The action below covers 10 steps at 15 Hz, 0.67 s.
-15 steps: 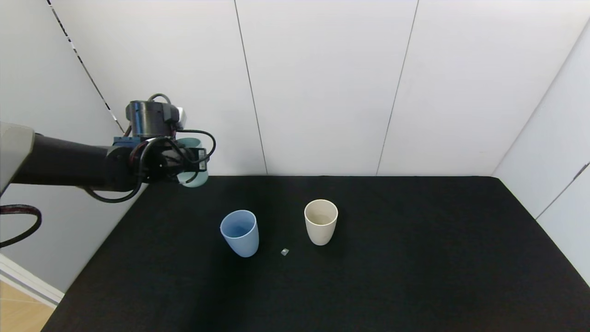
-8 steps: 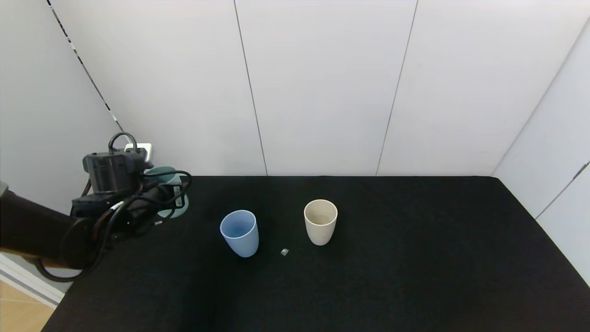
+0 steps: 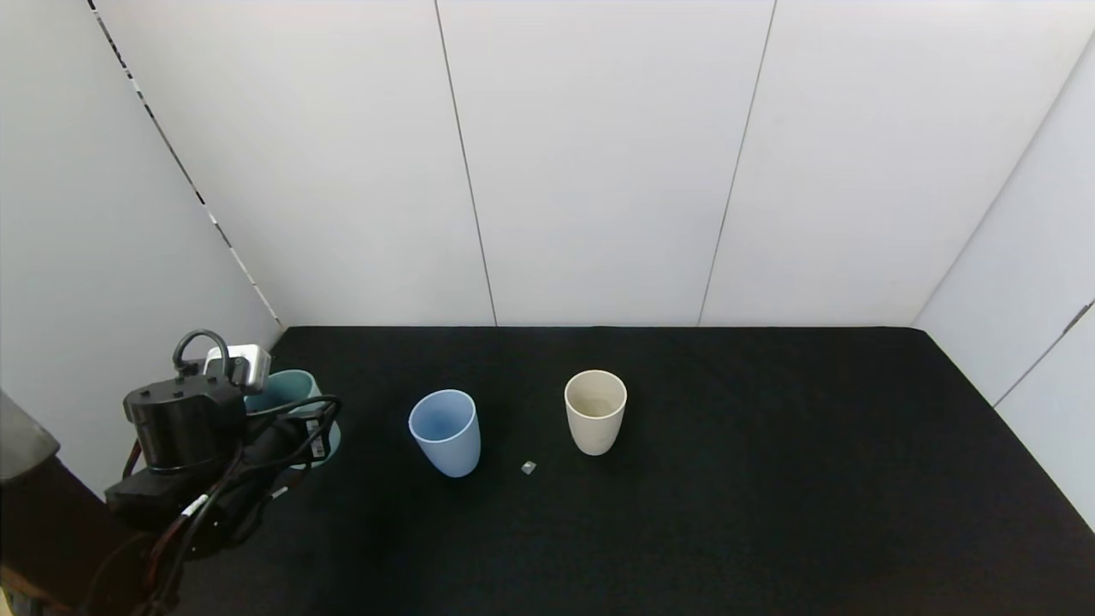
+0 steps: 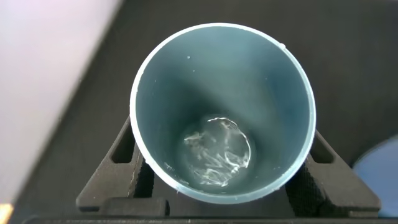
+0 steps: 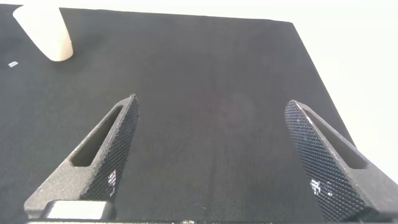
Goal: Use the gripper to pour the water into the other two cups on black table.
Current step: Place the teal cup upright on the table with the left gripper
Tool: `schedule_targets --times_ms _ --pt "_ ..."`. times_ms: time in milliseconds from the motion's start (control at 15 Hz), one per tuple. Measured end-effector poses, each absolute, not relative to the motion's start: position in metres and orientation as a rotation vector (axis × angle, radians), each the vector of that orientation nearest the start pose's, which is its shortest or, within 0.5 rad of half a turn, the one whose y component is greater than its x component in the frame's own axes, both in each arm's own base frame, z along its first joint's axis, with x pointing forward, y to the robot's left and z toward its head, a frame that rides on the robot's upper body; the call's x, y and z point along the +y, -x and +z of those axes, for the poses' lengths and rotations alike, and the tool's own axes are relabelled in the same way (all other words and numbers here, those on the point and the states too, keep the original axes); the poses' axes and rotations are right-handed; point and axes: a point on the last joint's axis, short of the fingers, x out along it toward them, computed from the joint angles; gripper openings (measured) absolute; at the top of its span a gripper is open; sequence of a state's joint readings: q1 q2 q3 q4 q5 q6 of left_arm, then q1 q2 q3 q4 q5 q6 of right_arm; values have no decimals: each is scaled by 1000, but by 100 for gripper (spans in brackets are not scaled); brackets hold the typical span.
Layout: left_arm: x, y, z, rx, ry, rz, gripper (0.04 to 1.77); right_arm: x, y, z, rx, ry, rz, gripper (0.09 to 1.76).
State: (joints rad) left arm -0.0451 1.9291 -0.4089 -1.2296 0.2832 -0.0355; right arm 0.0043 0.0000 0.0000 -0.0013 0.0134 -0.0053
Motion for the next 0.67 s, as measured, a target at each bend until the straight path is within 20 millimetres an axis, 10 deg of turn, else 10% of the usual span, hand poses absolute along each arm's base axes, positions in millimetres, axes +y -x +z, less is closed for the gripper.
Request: schedule_targets --times_ms 667 --pt "-16 -281 46 376 -13 194 116 0 23 76 -1 5 17 171"
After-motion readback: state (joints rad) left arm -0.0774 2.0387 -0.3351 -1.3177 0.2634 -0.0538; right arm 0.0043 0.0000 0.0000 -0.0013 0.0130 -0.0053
